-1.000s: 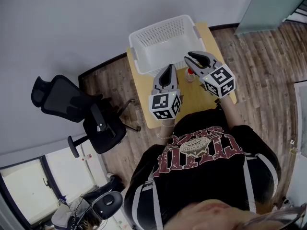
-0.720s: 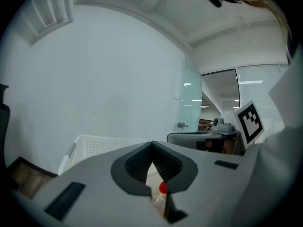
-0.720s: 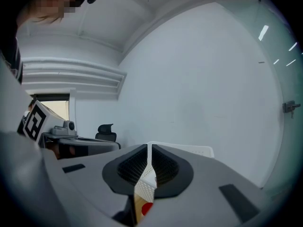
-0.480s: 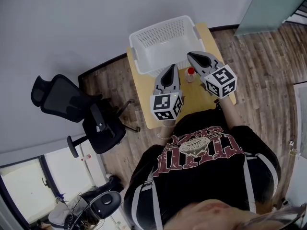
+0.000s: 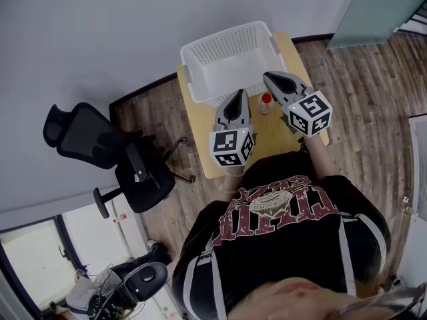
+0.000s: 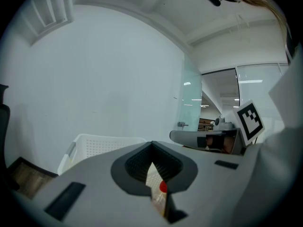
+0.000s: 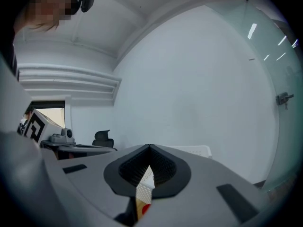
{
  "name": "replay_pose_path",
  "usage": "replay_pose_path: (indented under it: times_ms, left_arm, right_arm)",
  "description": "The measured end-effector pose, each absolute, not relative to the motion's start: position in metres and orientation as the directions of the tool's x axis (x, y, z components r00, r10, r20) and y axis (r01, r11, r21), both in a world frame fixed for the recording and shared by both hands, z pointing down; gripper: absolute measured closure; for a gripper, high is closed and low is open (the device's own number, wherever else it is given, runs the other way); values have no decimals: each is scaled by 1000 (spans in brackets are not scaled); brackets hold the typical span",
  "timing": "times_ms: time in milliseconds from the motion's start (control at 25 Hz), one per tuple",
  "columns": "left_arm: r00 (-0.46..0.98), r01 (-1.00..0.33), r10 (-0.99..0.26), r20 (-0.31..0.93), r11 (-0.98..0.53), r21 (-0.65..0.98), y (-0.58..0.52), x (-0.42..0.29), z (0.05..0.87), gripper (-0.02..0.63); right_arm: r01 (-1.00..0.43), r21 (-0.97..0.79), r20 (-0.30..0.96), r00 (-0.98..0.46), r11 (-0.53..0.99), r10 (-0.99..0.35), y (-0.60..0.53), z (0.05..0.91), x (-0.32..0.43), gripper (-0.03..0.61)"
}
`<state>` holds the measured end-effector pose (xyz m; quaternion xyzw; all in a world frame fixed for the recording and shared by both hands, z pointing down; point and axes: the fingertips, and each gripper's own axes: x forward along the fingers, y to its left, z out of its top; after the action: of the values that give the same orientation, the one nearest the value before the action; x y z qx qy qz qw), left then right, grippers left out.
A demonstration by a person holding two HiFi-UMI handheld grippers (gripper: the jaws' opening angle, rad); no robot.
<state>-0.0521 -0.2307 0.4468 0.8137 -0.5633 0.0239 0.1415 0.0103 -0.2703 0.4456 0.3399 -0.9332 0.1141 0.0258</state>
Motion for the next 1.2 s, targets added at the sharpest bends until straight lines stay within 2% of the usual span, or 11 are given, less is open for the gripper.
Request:
replay_pose_path:
  times_ms: [1200]
  left_arm:
    - [372,-917,-904,211,-323,234,-238,-53,457,566]
  right_arm:
    - [-638,-164,163,-770,752,-617,-269,458,4,561]
